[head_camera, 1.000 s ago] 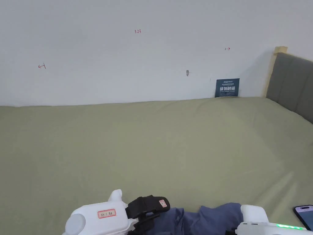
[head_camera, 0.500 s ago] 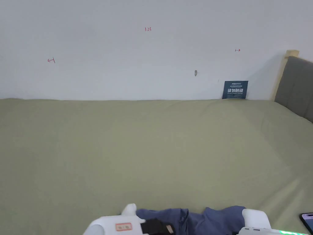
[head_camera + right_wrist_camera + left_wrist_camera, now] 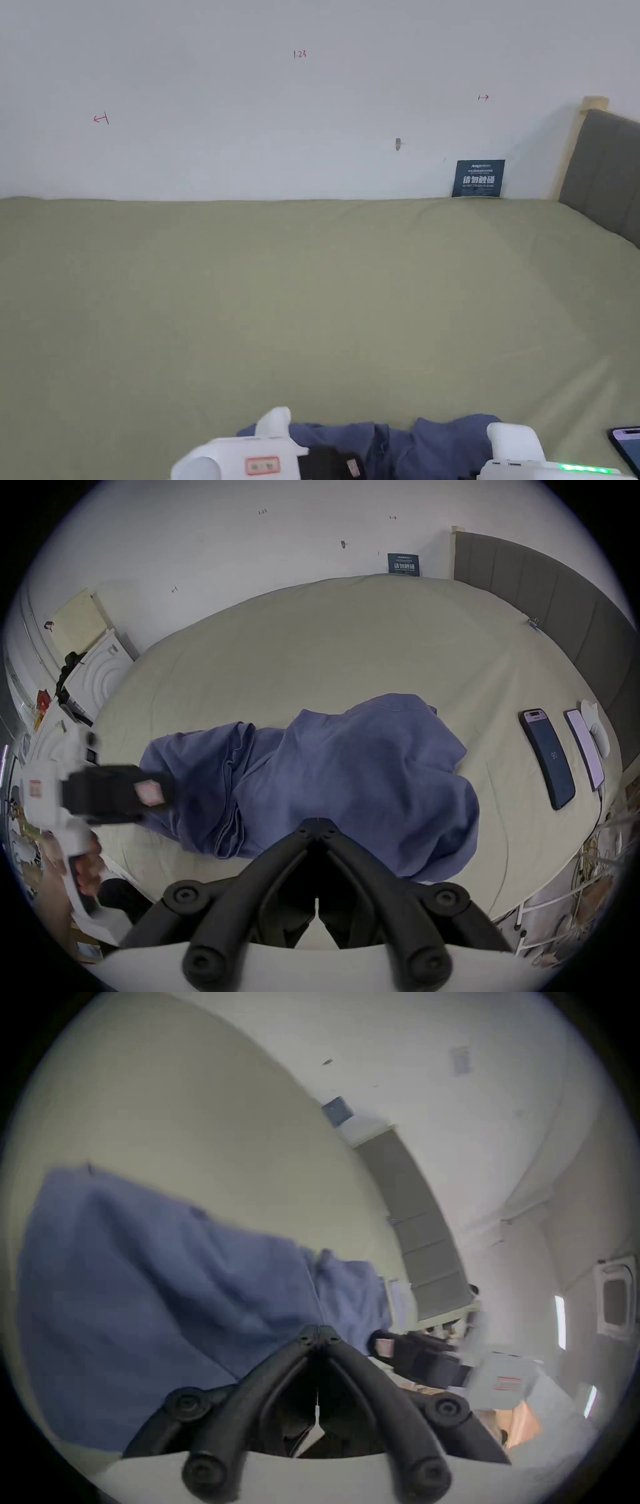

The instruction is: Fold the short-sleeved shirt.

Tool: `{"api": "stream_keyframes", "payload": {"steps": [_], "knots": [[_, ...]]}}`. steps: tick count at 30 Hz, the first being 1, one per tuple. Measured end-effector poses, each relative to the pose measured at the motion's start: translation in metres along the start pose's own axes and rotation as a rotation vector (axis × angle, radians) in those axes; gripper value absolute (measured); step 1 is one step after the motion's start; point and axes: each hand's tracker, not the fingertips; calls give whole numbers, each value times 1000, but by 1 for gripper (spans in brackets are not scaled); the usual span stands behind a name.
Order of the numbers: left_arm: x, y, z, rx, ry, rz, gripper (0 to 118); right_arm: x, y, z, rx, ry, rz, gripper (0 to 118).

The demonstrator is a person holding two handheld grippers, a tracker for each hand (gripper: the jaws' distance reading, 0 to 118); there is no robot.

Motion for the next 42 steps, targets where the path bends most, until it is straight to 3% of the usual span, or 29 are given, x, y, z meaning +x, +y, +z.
{"api": "stream_keyframes", "payload": {"steps": [4, 8, 16, 20, 23, 24, 26, 27, 31, 32, 33, 35, 36, 37, 38, 40, 42], "knots": [[-12, 23, 47, 4, 126, -84, 0, 2, 0, 0, 0, 4, -6, 0], [-46, 38, 87, 16, 192, -34, 0, 1, 0, 1, 2, 4, 0, 0], [-69, 35, 138, 122, 46, 18, 0, 1, -1, -2, -17, -12, 11, 0], [-86, 35, 130, 80, 86, 71, 0, 1, -2, 0, -12, -5, 12, 0], [-96, 33, 118, 38, 39, 122, 1, 1, -2, -1, -15, -3, 13, 0], [-98, 32, 114, 32, 30, 134, 16, 1, -2, -1, -16, -5, 15, 0], [-101, 32, 107, 26, 47, 135, 84, 2, -2, -1, -20, -9, 19, 0], [-103, 32, 101, 22, 60, 139, 110, 2, -2, -1, -20, -11, 19, 0], [-119, 27, 81, 1, -32, 246, 108, 4, -2, -1, -20, -11, 14, 0], [-119, 26, 77, 22, -64, 256, 104, 3, -2, -1, -20, -10, 15, 0], [-117, 24, 72, 42, -82, 268, 92, 3, -2, -2, -21, -10, 18, 0], [-115, 23, 61, 59, -66, 296, 86, 2, -2, -2, -26, -11, 25, 0], [-115, 21, 54, 53, 7, 309, 64, 2, -2, -3, -29, -11, 30, 0], [-116, 19, 48, 50, 63, 300, 30, 2, -2, -3, -30, -12, 32, 0], [-119, 15, 42, 42, 115, 277, 13, 2, -2, -3, -33, -12, 34, 0], [-126, 10, 50, 99, -13, 341, 13, 4, -2, -2, -32, -12, 29, 0], [-122, 11, 58, 90, 25, 336, 13, 6, -1, -2, -28, -13, 20, 0]]}}
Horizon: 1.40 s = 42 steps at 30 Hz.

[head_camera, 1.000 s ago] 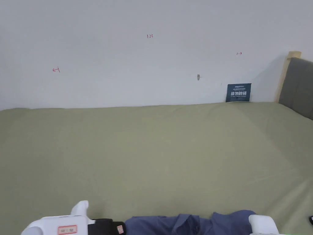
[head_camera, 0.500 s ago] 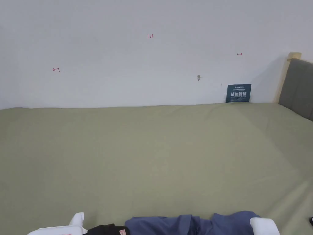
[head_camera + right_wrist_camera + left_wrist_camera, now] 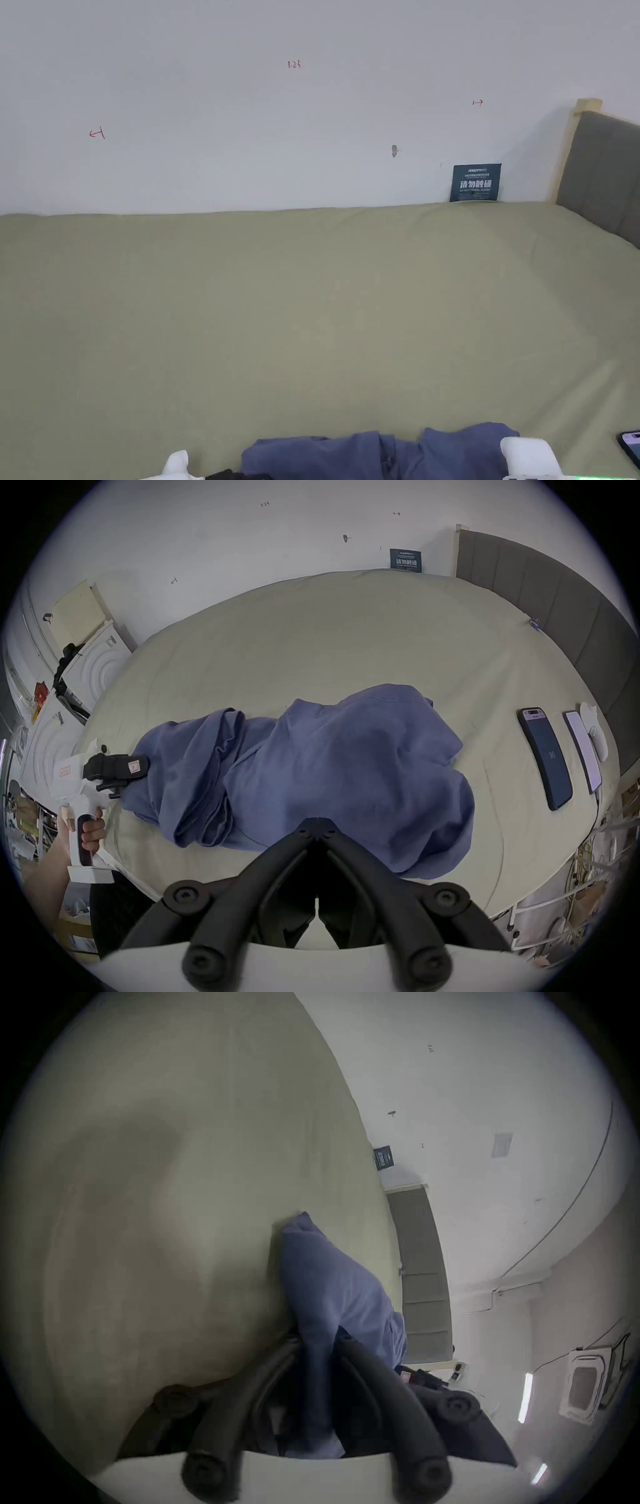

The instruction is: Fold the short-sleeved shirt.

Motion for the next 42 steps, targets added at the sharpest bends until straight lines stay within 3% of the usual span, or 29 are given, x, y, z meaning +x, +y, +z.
{"api": "stream_keyframes", "payload": {"steps": [3, 10, 16, 20, 24, 29, 36, 41, 42], "knots": [[14, 2, 18, 1, 38, -131, 12, 2, 1, -1, 0, -1, -11, 0], [39, 20, 106, 75, 160, -197, 12, -6, -3, -1, -11, 0, 22, 0], [68, 20, 209, 214, 374, -241, 12, -14, -5, 0, -13, 18, 34, 0], [81, 19, 233, 256, 641, -252, 12, -18, -6, -7, -36, 18, 47, 0], [87, 15, 232, 272, 571, -242, 12, -21, -7, -10, -50, 12, 61, 0], [112, 11, 184, 238, 485, -229, 12, -23, -8, -9, -48, 9, 66, 0], [142, -1, 87, 35, 339, -345, 12, -20, -7, -9, -52, 1, 64, 0], [149, -17, 31, -69, 250, -356, 12, -19, -7, -8, -49, 5, 59, 0], [147, -19, 22, -95, 249, -356, 18, -20, -7, -9, -51, 3, 61, 0]]}}
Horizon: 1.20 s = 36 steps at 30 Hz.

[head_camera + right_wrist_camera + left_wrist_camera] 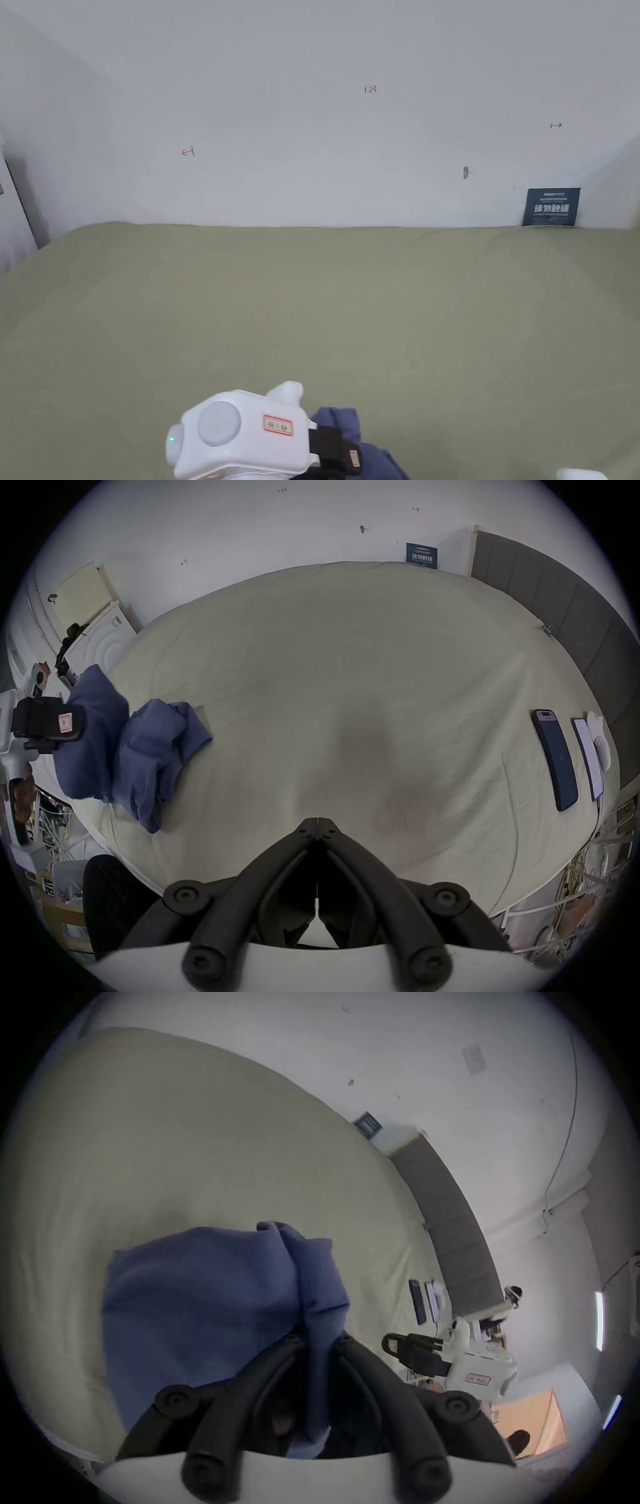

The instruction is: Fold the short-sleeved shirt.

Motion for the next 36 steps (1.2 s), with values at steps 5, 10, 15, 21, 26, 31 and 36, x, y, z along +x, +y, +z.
{"api": "stream_keyframes", "payload": {"steps": [5, 10, 15, 21, 26, 31, 36], "knots": [[-8, -8, -6, -15, -98, 51, 86, -4, -2, -2, -20, -7, 28, 0], [-23, -14, 18, 156, -203, 96, 84, -7, -2, -5, -29, 4, 42, 0], [-40, -29, -5, 112, -261, 160, 38, -9, -3, -5, -31, 10, 47, 0], [-55, -59, -103, -108, -146, 270, 9, -10, -3, -4, -22, 11, 50, 0], [-43, -59, -102, -46, -117, 243, 3, -7, -3, -2, -9, 9, 42, 0], [-8, -48, -58, -22, -182, 77, 3, -12, 0, 0, 23, 75, 7, 0], [-1, -40, 28, 89, -235, -71, 3, -37, 6, 24, 118, 248, -55, 0]]}}
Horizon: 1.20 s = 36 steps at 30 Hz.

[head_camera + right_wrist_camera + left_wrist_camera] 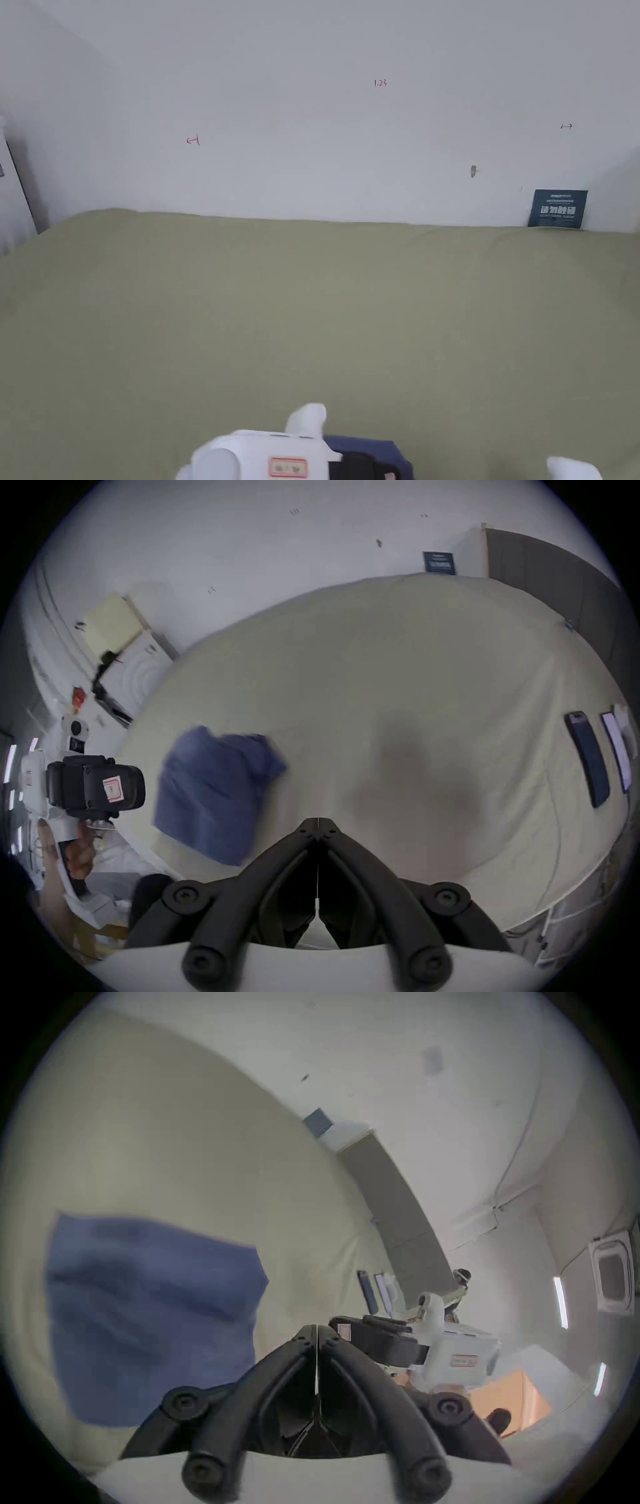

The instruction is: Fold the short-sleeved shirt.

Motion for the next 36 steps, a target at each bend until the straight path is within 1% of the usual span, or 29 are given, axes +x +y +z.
{"api": "stream_keyframes", "payload": {"steps": [3, 4, 6, 7, 9, 11, 13, 14, 15, 16, 17, 18, 19, 20, 21, 22, 24, 25, 27, 28, 30, 32, 34, 35, 36], "knots": [[-21, 9, 50, 111, 30, 7, 3, -37, 12, -2, -14, 109, 88, 0], [-32, 11, 61, 145, 52, 17, 3, -50, 17, -8, -26, 138, 100, 0], [-59, 15, 81, 193, 118, 95, 3, -73, 26, -27, -50, 204, 121, 0], [-71, 14, 88, 212, 120, 129, 3, -81, 31, -40, -76, 239, 124, 0], [-96, 10, 97, 243, 105, 172, 3, -97, 39, -71, -146, 257, 142, 0], [-112, 6, 100, 245, 115, 199, 3, -103, 44, -102, -241, 266, 149, 0], [-126, 2, 97, 227, 125, 221, 3, -102, 49, -131, -298, 239, 162, 0], [-133, 1, 95, 210, 131, 234, 3, -95, 51, -144, -310, 190, 131, 0], [-139, 1, 92, 190, 135, 246, 3, -84, 53, -154, -328, 197, 56, 0], [-143, 0, 90, 177, 135, 251, 3, -73, 53, -161, -333, 222, -24, 0], [-146, -1, 87, 166, 131, 253, 3, -63, 51, -164, -329, 274, -130, 0], [-150, -1, 85, 158, 118, 254, 3, -58, 49, -165, -325, 307, -168, 0], [-153, -1, 83, 149, 98, 256, 3, -56, 47, -165, -322, 321, -157, 0], [-156, -1, 80, 143, 70, 261, 5, -53, 45, -161, -315, 319, -120, 0], [-157, -1, 78, 142, 48, 271, 17, -54, 45, -160, -304, 328, -94, 0], [-160, 1, 76, 144, 37, 285, 37, -54, 45, -160, -305, 325, -91, 0], [-166, 6, 69, 149, -33, 334, 106, -55, 45, -161, -306, 328, -93, 0], [-170, 6, 65, 141, -66, 359, 118, -54, 46, -161, -308, 330, -96, 0], [-176, 6, 57, 137, -145, 401, 118, -54, 46, -161, -308, 337, -92, 0], [-177, 7, 52, 120, -151, 414, 118, -53, 45, -161, -306, 340, -91, 0], [-177, 5, 36, 43, -102, 416, 118, -51, 44, -160, -302, 349, -98, 0], [-176, 2, 17, -48, -50, 371, 118, -50, 42, -159, -295, 355, -103, 0], [-160, 0, 10, -10, -89, 250, 116, -50, 41, -159, -290, 359, -103, 0], [-154, 2, 4, -24, -51, 226, 115, -50, 41, -158, -287, 359, -104, 0], [-151, 2, -1, -60, 6, 243, 109, -49, 41, -159, -287, 358, -105, 0]]}}
